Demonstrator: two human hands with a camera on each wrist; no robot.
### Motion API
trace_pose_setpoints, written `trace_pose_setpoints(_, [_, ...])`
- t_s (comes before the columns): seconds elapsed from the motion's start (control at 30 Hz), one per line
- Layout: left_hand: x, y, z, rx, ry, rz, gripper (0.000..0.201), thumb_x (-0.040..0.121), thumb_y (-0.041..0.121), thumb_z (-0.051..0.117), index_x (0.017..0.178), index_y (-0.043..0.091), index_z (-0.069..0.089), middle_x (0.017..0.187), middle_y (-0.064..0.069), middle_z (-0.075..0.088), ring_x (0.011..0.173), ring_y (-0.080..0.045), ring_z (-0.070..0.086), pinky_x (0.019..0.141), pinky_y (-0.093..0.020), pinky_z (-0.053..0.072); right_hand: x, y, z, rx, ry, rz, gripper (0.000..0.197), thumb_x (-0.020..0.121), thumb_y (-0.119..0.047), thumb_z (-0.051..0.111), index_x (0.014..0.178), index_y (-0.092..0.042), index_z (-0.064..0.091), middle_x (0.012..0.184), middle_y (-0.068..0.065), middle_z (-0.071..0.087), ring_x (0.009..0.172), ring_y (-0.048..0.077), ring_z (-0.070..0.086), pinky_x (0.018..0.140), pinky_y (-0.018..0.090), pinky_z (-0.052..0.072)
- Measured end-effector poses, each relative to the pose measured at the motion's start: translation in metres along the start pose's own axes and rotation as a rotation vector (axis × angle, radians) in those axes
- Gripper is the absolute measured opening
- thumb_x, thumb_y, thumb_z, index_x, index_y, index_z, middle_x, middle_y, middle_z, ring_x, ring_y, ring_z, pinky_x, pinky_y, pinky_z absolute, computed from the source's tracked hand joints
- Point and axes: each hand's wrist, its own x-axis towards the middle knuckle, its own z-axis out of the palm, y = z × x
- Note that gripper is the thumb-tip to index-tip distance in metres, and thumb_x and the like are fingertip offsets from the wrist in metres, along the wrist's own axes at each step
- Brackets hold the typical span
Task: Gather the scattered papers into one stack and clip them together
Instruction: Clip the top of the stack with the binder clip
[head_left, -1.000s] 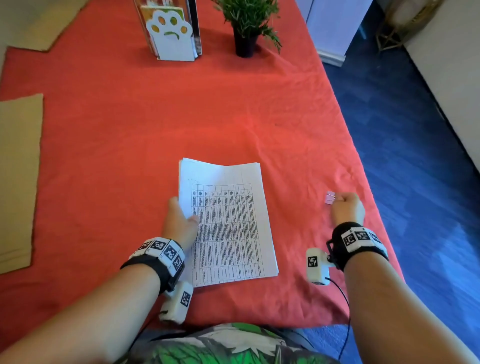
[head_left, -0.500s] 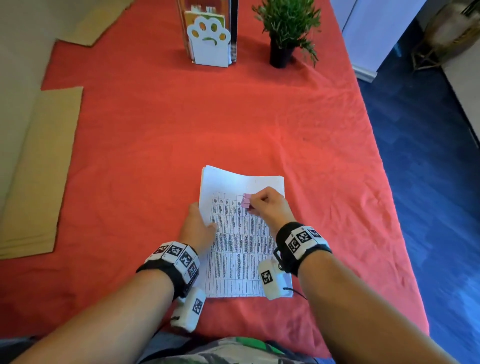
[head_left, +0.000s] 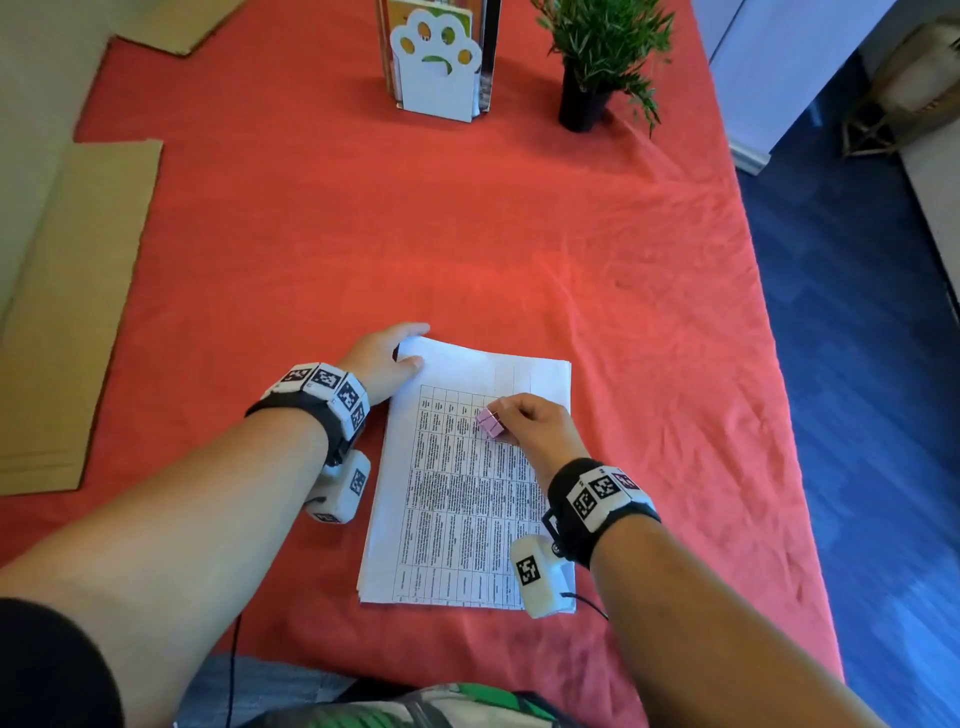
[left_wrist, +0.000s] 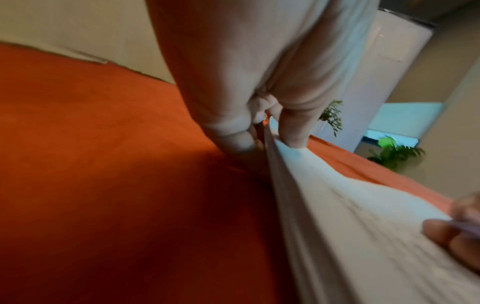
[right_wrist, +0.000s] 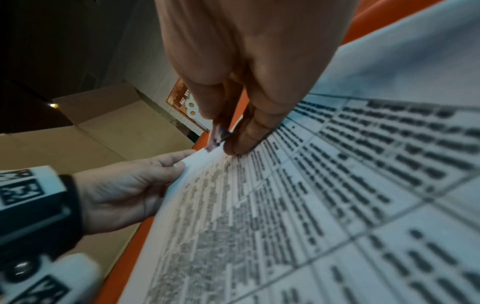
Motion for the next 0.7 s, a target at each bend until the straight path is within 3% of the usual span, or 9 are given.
trace_pose_setpoints(0.07, [0.002,0.003,-0.002,0.029,0.027,0.012,0.040,0.092,0.013,0.055,0.132,0.019,0.053,0.129,-0.001,0.056,0.116,-0.019,0.052,0.089,-0.019,0.034,0.001,-0.002,0.002,-0.033,0.010,0.001,0.023,0.097,-0.014,0.055,0.078,-0.013,0.068,0.075,0.003,0.068,0.073,0.017,0.063,0.073,0.026,0.056])
trace_pose_setpoints(0.13, [0.004,0.004,-0.002,0.024,0.051,0.014,0.032,0.092,0.012,0.055,0.123,0.019,0.057,0.113,0.001,0.058,0.100,-0.016,0.053,0.080,-0.020,0.034,0.003,-0.009,0.004,-0.096,0.006,-0.008,0.028,0.098,-0.016,0.052,0.074,-0.014,0.065,0.066,-0.005,0.066,0.065,0.012,0.059,0.066,0.023,0.053])
trace_pose_setpoints(0.23, [0.005,0.002,0.000,0.025,0.081,0.018,0.027,0.091,0.011,0.055,0.117,0.018,0.059,0.105,0.003,0.057,0.095,-0.016,0.053,0.075,-0.020,0.033,0.005,-0.020,0.007,-0.197,-0.002,-0.030,0.026,0.100,-0.020,0.046,0.079,-0.012,0.060,0.073,-0.005,0.068,0.061,0.005,0.055,0.059,0.018,0.045])
trace_pose_setpoints(0.4, [0.007,0.001,0.003,-0.005,0.116,-0.010,0.024,0.090,0.011,0.057,0.113,0.017,0.061,0.103,0.001,0.057,0.090,-0.015,0.052,0.059,-0.017,0.033,0.011,-0.033,0.002,-0.078,-0.055,-0.021,0.019,0.100,-0.013,0.047,0.087,-0.006,0.058,0.077,0.004,0.066,0.065,0.015,0.059,0.060,0.027,0.055])
trace_pose_setpoints(0.5, [0.006,0.002,0.003,-0.029,0.132,-0.010,0.022,0.089,0.011,0.058,0.110,0.016,0.062,0.102,0.001,0.058,0.092,-0.016,0.054,0.066,-0.020,0.036,0.017,-0.037,-0.005,-0.191,-0.002,-0.107,0.019,0.097,-0.012,0.053,0.089,-0.007,0.069,0.081,0.000,0.068,0.072,0.011,0.063,0.075,0.028,0.056])
trace_pose_setpoints(0.6, [0.002,0.006,0.002,-0.030,0.162,0.025,0.020,0.089,0.011,0.058,0.108,0.017,0.063,0.101,0.001,0.060,0.090,-0.016,0.054,0.072,-0.022,0.037,0.028,-0.043,-0.012,-0.306,0.088,-0.215,0.018,0.096,-0.014,0.056,0.102,-0.011,0.072,0.081,-0.014,0.065,0.069,-0.009,0.064,0.070,0.012,0.050])
trace_pose_setpoints(0.63, [-0.001,0.008,0.002,-0.036,0.179,0.038,0.019,0.089,0.012,0.059,0.106,0.019,0.063,0.099,0.002,0.060,0.087,-0.017,0.055,0.070,-0.024,0.039,0.031,-0.046,-0.014,-0.310,0.101,-0.250,0.019,0.096,-0.012,0.055,0.107,-0.011,0.071,0.082,-0.015,0.063,0.070,-0.010,0.064,0.072,0.011,0.050])
trace_pose_setpoints(0.7, [-0.006,0.011,0.001,-0.068,0.217,0.073,0.018,0.088,0.011,0.060,0.100,0.023,0.064,0.095,0.003,0.061,0.081,-0.015,0.056,0.067,-0.026,0.044,0.038,-0.053,-0.014,-0.330,0.128,-0.347,0.022,0.095,-0.008,0.055,0.111,-0.010,0.071,0.087,-0.014,0.061,0.078,-0.002,0.067,0.083,0.020,0.053])
